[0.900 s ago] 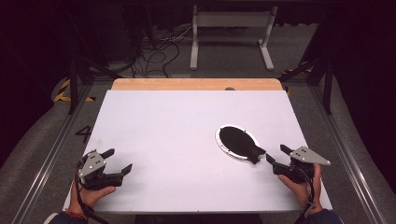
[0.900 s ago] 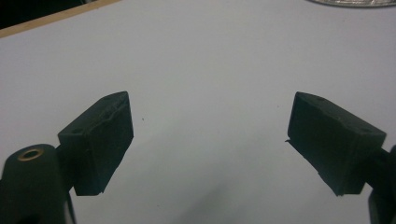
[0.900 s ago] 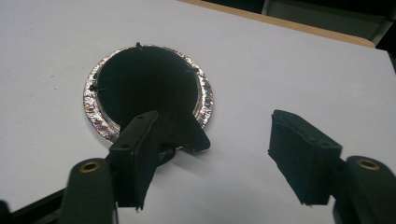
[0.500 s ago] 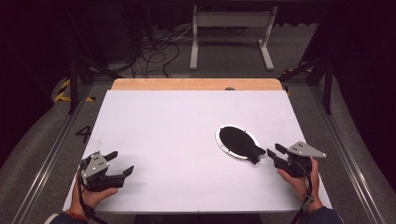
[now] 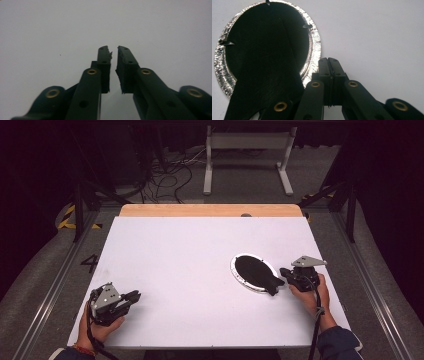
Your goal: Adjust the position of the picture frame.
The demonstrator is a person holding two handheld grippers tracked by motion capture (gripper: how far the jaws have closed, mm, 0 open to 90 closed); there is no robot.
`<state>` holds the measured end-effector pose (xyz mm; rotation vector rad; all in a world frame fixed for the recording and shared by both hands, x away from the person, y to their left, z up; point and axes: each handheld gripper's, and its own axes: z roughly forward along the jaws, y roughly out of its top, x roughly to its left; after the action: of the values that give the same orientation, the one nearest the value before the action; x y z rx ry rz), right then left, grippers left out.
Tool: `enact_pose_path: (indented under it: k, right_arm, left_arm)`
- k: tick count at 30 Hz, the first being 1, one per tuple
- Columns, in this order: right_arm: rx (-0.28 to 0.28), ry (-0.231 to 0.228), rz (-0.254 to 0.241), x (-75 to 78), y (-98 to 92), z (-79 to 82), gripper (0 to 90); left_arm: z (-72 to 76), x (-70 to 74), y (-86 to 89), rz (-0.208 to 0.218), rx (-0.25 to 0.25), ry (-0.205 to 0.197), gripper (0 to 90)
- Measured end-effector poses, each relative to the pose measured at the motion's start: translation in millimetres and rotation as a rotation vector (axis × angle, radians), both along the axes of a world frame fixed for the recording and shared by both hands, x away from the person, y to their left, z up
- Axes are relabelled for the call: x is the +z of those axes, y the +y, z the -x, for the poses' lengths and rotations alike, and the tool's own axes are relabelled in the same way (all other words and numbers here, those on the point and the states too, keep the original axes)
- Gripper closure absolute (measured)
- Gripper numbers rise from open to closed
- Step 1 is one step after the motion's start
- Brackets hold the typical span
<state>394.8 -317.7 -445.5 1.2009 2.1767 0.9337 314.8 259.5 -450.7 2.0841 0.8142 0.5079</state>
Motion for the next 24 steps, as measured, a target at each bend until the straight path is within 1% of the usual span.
enact_pose_path:
  k: [1, 2, 5, 6, 9, 11, 12, 14, 17, 20, 23, 24]
  right_arm:
    - [0.000, 0.000, 0.000, 0.0, 0.0, 0.0, 90.0]
    - [-0.004, 0.013, 0.011, -1.7, 1.0, -4.5, 90.0]
    - [0.004, 0.023, 0.007, -2.7, 2.6, -7.9, 90.0]
    - [0.004, 0.023, 0.007, -2.7, 2.6, -7.9, 90.0]
    - [0.005, 0.038, 0.025, -5.5, 5.0, -13.0, 90.0]
    - [0.006, 0.039, 0.025, -6.2, 5.6, -13.9, 90.0]
    - [0.010, 0.039, 0.021, -6.6, 6.3, -14.4, 90.0]
    - [0.021, 0.037, 0.035, -6.3, 8.8, -13.6, 90.0]
    - [0.022, 0.035, 0.038, -6.4, 9.5, -13.4, 90.0]
    - [0.033, 0.037, 0.026, -7.0, 10.2, -13.3, 90.0]
    - [0.056, 0.026, 0.048, -7.2, 17.2, -12.8, 90.0]
    - [0.066, 0.018, 0.059, -7.5, 20.5, -13.0, 90.0]
  left_arm:
    - [0.0, 0.0, 0.0, 0.000, 0.000, 0.000, 88.9]
    - [0.0, 0.6, -0.5, 0.000, -0.004, 0.002, 89.8]
    - [-0.1, 0.9, -1.2, 0.004, -0.008, 0.006, 90.0]
    - [-0.2, 0.7, -1.7, 0.000, -0.010, 0.013, 90.0]
    - [-1.6, -0.7, -3.5, -0.011, -0.010, 0.016, 90.0]
    - [-1.5, -0.8, -4.0, -0.009, -0.010, 0.020, 90.0]
    - [-1.6, -0.9, -4.4, -0.008, -0.013, 0.022, 90.0]
    - [-3.1, -1.3, -4.9, -0.014, -0.015, 0.027, 90.0]
    - [-5.5, -2.4, -7.3, -0.015, -0.019, 0.036, 90.0]
    - [-8.3, -2.1, -12.2, -0.024, -0.031, 0.038, 90.0]
    - [-14.7, -0.9, -20.4, -0.021, -0.050, 0.040, 90.0]
    - [-17.1, -0.8, -22.6, -0.027, -0.053, 0.039, 90.0]
